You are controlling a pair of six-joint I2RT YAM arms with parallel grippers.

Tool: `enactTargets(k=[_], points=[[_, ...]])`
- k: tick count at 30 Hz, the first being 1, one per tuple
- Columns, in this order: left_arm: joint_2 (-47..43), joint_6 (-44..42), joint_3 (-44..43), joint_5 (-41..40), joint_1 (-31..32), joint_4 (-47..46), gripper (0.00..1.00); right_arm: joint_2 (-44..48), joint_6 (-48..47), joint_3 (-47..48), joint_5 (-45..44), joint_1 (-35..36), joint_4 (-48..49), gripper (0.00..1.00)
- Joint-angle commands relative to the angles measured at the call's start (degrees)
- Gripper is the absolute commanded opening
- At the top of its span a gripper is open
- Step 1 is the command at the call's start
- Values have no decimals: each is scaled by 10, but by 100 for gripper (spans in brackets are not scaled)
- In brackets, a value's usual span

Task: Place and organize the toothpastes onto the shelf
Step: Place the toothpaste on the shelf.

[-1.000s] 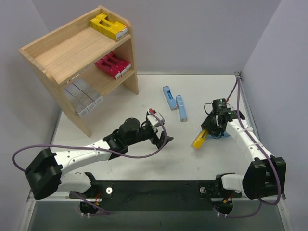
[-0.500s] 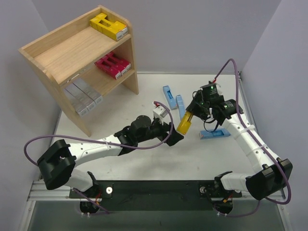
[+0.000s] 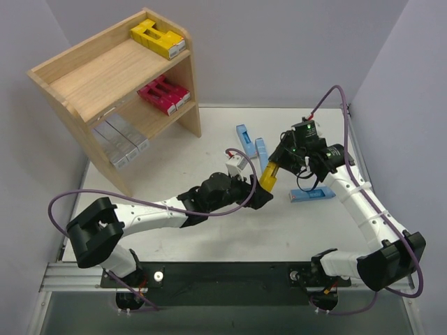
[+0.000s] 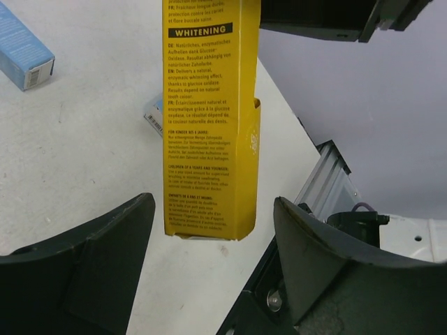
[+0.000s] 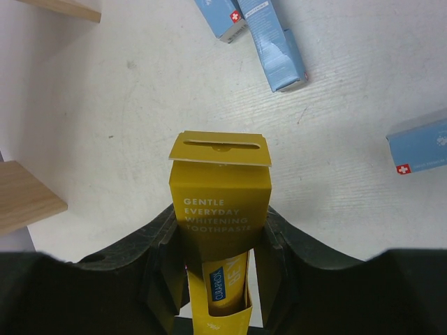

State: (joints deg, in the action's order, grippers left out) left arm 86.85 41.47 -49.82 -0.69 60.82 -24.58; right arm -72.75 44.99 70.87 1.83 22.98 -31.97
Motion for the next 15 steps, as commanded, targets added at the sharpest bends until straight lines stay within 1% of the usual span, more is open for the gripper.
enactTargets(k=[1,2,3,9,10,12,13,15], points=[[14,25,-35,-39,9,-45,75,29,-5,-3,16,5,2,33],[15,26,-34,-42,9,-48,73,29,-7,-5,19,5,2,33],[17,27,-33,-44,10,-57,69,30,-8,-7,23,6,2,33],[19,27,-34,-54,11,-67,59,36,-14,-21,33,5,5,34],[18,27,-31,-55,12,-71,53,36,-16,-22,34,5,6,34],[16,27,-27,-56,11,-77,48,36,-18,-23,37,5,7,34],[16,28,-26,-56,12,-77,43,36,-21,-23,38,5,7,36],[11,27,-24,-57,12,-77,39,37,-25,-24,35,3,7,40]])
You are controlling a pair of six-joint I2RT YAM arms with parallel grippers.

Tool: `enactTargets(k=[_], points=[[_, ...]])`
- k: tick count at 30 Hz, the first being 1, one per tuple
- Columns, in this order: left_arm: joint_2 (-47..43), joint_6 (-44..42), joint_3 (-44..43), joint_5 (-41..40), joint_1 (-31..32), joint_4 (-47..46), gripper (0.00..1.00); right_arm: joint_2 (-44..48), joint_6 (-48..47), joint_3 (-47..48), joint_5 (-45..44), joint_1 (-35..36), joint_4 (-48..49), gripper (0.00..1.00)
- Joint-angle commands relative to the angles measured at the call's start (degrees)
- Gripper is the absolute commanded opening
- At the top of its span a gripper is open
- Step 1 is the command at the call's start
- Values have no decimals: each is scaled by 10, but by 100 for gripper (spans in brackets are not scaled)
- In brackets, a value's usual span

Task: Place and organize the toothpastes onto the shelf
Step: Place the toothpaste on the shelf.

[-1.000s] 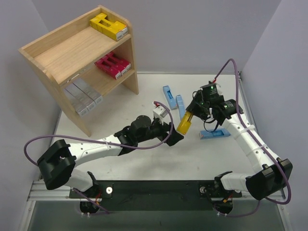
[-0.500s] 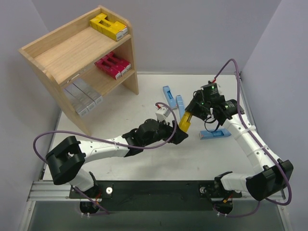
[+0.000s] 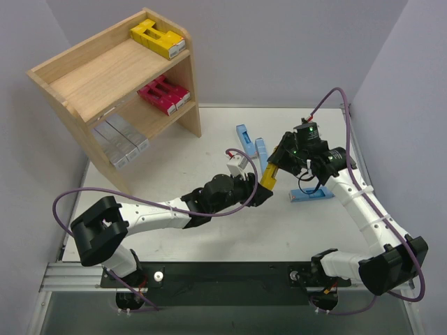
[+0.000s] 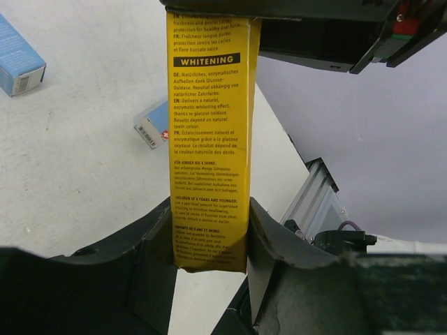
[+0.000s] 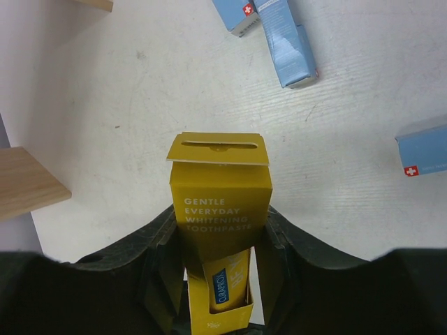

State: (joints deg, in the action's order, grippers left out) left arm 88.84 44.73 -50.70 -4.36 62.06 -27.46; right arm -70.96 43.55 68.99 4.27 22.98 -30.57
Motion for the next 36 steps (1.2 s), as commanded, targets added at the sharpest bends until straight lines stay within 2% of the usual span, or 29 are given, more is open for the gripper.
enactTargets(k=[1,3,4,6,12,19,22,30,36], points=[[-9,-5,-14,-23,0,-48,36,20,-14,-3,9,2,-7,45],[-14,-4,-12,-29,0,-47,34,24,-20,-1,8,-5,-7,52],[-16,-5,-11,-31,0,-46,34,27,-25,2,8,-9,-8,61],[-24,-5,-9,-38,-3,-46,34,40,-31,4,10,-18,-8,71],[-59,-17,-22,-67,-19,-18,34,112,-57,-1,2,-74,-12,88],[-123,-22,-63,-117,-67,22,34,220,-101,-29,-94,-102,-28,93],[-141,-25,-123,-169,-86,112,34,252,-103,-53,-119,-103,-32,93],[-184,33,-203,-260,-154,164,34,289,-97,-98,-121,-103,-36,93],[-176,114,-303,-280,-226,274,35,296,-99,-102,-119,-103,-36,93]])
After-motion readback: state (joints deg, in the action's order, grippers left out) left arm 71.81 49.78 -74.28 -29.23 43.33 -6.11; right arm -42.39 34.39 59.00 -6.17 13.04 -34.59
